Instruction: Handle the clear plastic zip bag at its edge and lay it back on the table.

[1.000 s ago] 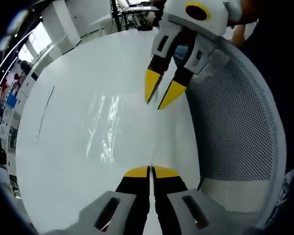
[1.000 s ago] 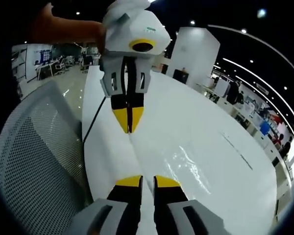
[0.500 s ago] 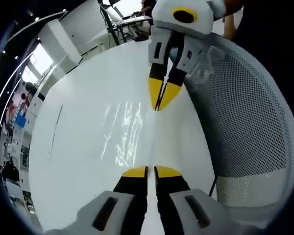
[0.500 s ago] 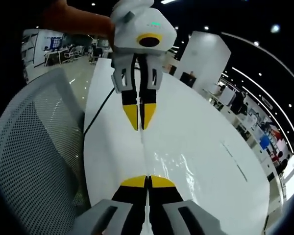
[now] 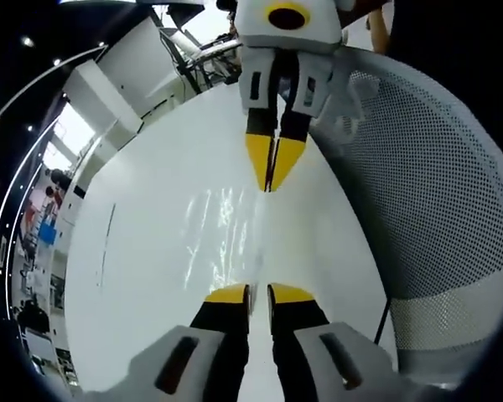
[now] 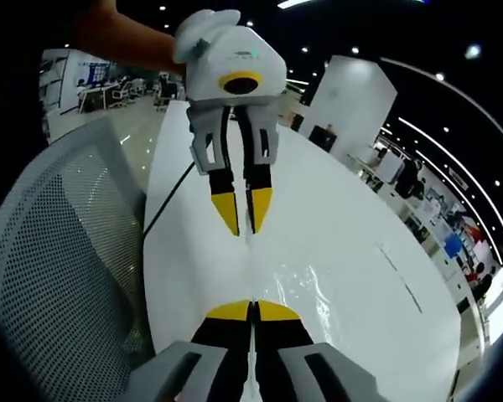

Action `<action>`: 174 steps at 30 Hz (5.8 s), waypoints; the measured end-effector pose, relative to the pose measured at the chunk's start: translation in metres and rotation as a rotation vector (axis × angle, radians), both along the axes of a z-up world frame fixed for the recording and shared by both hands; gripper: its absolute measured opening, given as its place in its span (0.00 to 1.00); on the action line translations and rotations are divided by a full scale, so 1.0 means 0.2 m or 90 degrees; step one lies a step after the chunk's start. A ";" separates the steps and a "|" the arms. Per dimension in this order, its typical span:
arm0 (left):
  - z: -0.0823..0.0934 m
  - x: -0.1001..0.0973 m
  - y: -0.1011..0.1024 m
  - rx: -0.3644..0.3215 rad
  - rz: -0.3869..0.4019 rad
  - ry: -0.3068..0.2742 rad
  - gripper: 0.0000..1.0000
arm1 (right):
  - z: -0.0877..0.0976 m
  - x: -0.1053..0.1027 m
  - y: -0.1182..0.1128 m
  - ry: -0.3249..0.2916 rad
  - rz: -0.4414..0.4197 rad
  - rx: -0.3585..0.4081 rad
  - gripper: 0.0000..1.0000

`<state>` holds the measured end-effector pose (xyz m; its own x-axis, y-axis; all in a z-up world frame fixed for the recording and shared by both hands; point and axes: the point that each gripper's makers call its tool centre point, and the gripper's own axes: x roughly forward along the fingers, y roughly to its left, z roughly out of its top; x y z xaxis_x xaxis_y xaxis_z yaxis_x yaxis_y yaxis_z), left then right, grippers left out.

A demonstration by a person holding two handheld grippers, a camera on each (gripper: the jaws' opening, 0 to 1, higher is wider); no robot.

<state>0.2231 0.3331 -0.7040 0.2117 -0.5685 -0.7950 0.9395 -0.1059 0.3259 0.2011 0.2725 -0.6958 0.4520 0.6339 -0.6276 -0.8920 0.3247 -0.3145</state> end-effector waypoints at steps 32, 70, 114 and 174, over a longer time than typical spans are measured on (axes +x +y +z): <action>0.02 -0.03 -0.05 -0.001 0.012 0.021 0.00 | 0.04 -0.01 0.09 0.016 0.009 0.036 0.08; 0.05 -0.08 -0.12 0.001 -0.013 0.033 0.00 | 0.05 0.01 0.23 0.006 0.055 0.037 0.03; 0.05 -0.09 -0.08 -0.002 -0.005 0.051 0.00 | 0.04 0.00 0.24 0.003 0.075 0.028 0.00; 0.05 -0.08 0.00 0.003 0.015 0.052 0.00 | 0.04 0.00 0.20 0.005 0.061 0.029 0.00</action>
<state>0.2081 0.3332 -0.6944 0.1589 -0.5605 -0.8127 0.9652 -0.0849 0.2473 0.2008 0.3129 -0.6881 0.3834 0.7016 -0.6006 -0.9219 0.2520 -0.2942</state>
